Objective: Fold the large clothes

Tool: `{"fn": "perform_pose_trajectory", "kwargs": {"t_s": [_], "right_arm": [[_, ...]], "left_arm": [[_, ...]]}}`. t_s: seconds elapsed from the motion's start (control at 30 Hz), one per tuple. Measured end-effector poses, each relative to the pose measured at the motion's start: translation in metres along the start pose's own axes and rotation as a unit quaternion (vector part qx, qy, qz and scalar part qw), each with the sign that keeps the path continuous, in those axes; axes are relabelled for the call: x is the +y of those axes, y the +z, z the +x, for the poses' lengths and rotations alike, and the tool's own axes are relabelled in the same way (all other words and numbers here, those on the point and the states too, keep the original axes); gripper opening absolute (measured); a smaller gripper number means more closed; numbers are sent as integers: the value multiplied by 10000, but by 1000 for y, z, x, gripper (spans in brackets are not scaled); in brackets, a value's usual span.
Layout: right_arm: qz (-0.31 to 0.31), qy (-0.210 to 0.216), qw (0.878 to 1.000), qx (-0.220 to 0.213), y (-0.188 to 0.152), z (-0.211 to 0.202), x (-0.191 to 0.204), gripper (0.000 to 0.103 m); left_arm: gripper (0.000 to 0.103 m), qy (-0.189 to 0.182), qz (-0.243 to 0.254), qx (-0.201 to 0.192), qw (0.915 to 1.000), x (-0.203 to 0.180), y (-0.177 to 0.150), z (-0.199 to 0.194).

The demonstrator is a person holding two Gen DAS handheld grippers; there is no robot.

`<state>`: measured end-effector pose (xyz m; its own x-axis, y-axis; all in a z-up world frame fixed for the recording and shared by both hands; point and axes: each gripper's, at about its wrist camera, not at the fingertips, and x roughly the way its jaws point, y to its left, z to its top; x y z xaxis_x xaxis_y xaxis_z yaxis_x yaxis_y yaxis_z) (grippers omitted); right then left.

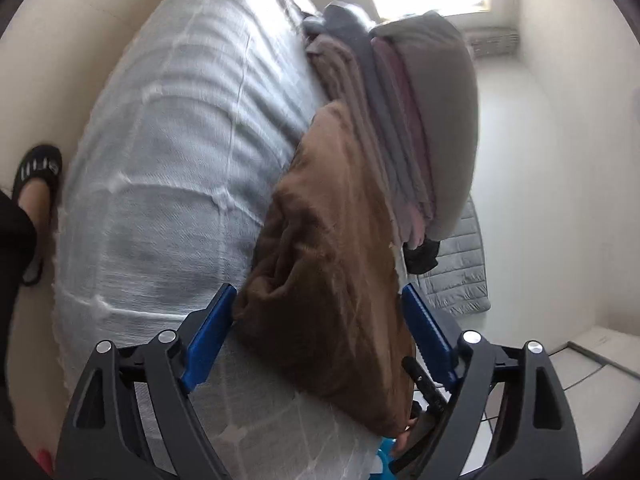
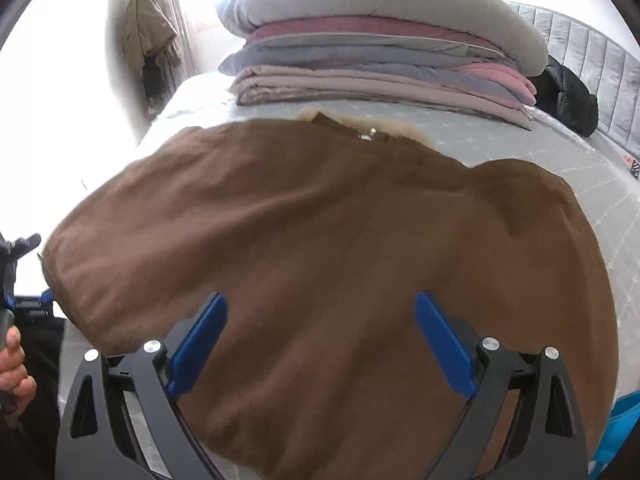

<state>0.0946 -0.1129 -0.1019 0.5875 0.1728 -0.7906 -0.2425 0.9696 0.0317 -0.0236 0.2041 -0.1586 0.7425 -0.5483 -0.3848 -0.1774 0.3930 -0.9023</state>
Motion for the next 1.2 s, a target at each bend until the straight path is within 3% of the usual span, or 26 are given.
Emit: {"fn": "perform_pose_trajectory", "kwargs": {"t_s": [0.03, 0.13, 0.3, 0.33, 0.4, 0.43, 0.47, 0.57, 0.7, 0.73, 0.8, 0.83, 0.9, 0.93, 1.03, 1.1, 1.17, 1.2], "right_arm": [[55, 34, 10000, 76, -3, 4, -1, 91], [177, 77, 9997, 172, -11, 15, -5, 91], [214, 163, 9992, -303, -13, -11, -1, 91], [185, 265, 9991, -279, -13, -13, 0, 91], [538, 1000, 9934, -161, -15, -27, -11, 91], [1096, 1425, 9836, -132, -19, -38, -32, 91], [1451, 1511, 9776, -221, -22, -48, -51, 91], [2377, 1200, 9629, -443, -36, -86, -136, 91], [3452, 508, 9367, 284, -78, -102, -258, 93], [3641, 595, 9281, 507, -92, -100, -279, 93], [3967, 1145, 9076, 755, -112, -92, -297, 93], [3966, 1337, 9033, 944, -121, -84, -298, 93], [3803, 1323, 9060, 1306, -130, -70, -292, 93], [3776, 1513, 9023, 1426, -134, -62, -289, 93], [3808, 1892, 8955, 1315, -137, -54, -285, 98], [4074, 2626, 8679, 1087, -141, -53, -287, 98], [3974, 2896, 8642, 1067, -139, -55, -280, 97], [4005, 3118, 8546, 1094, -140, -52, -278, 98]], "left_arm": [[80, -53, -142, 91, 9998, -1, -3, 5], [84, 119, 153, -10, 9998, -16, -5, 10], [84, 70, -257, -220, 9994, -3, 15, 24], [84, 40, -286, -220, 9993, -3, 17, 26], [84, 48, -236, -174, 9996, -4, 17, 28], [84, 56, -175, -116, 9998, -4, 16, 28], [84, 77, -128, -55, 9999, -2, 17, 27], [84, 100, -106, 306, 9994, 5, 22, 31], [84, 165, 66, 613, 9980, 3, 30, 34], [85, 189, 96, 661, 9976, 2, 31, 35], [85, 245, 129, 773, 9966, 0, 31, 39], [85, 261, 136, 801, 9964, -1, 31, 41], [85, 311, 156, 830, 9959, -4, 29, 43], [85, 342, 164, 837, 9958, -5, 29, 44], [85, 386, 117, 866, 9954, -8, 30, 49], [85, 419, 73, 887, 9951, -8, 31, 52], [85, 419, 57, 912, 9949, -10, 32, 54], [85, 439, 74, 922, 9947, -11, 32, 55]]}}
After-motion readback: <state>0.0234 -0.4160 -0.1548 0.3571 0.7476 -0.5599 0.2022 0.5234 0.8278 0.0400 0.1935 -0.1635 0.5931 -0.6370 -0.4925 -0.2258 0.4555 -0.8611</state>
